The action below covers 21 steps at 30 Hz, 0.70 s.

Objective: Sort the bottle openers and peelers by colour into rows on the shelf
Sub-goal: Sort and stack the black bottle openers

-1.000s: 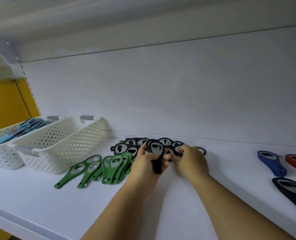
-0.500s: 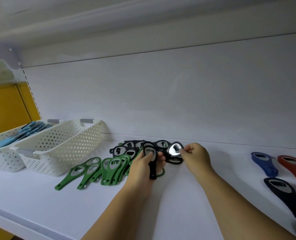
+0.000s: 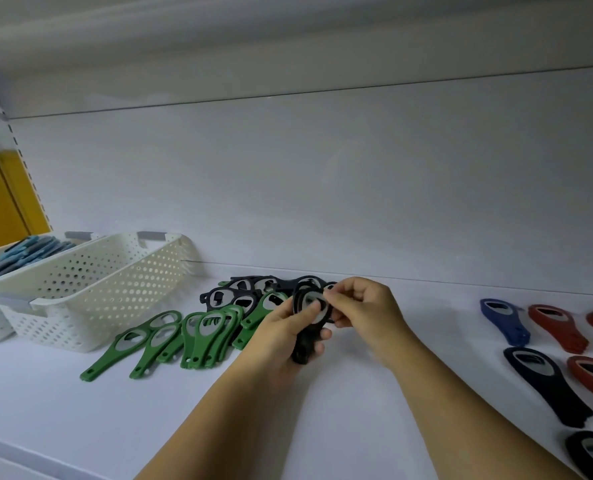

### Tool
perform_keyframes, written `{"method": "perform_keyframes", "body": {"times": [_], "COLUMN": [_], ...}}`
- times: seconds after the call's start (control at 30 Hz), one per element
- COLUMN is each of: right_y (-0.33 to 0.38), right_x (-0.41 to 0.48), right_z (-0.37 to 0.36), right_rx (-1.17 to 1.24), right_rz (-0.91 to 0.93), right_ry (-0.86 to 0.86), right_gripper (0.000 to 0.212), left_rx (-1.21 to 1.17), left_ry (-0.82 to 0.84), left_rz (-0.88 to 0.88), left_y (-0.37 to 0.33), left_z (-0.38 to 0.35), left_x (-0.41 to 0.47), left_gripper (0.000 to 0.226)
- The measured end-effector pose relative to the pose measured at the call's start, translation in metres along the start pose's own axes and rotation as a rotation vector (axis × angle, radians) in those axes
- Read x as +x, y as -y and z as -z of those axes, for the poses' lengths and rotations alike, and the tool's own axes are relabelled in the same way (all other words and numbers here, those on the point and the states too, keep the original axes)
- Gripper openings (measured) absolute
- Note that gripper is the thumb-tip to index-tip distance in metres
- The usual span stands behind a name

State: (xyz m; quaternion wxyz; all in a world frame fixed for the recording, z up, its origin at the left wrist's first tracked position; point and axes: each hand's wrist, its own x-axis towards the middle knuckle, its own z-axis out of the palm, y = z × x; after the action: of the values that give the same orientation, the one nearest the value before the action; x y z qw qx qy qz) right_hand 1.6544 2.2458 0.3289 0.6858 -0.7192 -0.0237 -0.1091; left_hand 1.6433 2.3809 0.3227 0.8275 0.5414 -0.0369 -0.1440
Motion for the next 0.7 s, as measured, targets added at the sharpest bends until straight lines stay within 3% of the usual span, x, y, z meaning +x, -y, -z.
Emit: {"method": "perform_keyframes", "body": {"times": [0.1,0.2,0.27,0.4,0.5,0.6,0.7], "right_y": [-0.009,-0.026,-0.035,-0.041,-0.041,-0.042,-0.042], "right_x": [0.007,0.019,0.024,0.030,0.031,0.032,0.032], "right_z": [0.007,0.023,0.029,0.023,0.017,0.014,0.016], "right_rx": [-0.135,-0.520,-0.643,-0.952,-1.157,-1.206,-1.018], "right_rz": [0.036,0.030,0.003,-0.041,-0.094,-0.116,-0.103], "right_ry": [-0.146,-0.306,-0.276,-0.074,-0.024,-0.044,-0.126], "right_gripper": [0.014,0.012,0.004,0.032,0.042,0.048,0.034], "left_rx": [-0.032,-0.061,-0.057,-0.019,-0.028,-0.044,-0.045], "left_ry": [-0.025,-0.090,-0.111,-0.124,-0.090,-0.065,-0.056], "left_rz": [-0.031,-0.024,-0.007,0.021,0.021,0.039,0.076], "left_y": [0.000,-0.003,-0.003,-0.001,0.001,0.004,0.006], "left_z": [0.002,0.003,0.004,0.005,0.006,0.007,0.007], "left_x": [0.001,0.001,0.001,0.003,0.006,0.007,0.009], "left_gripper": [0.013,0.011,0.010,0.009,0.012,0.012,0.009]}}
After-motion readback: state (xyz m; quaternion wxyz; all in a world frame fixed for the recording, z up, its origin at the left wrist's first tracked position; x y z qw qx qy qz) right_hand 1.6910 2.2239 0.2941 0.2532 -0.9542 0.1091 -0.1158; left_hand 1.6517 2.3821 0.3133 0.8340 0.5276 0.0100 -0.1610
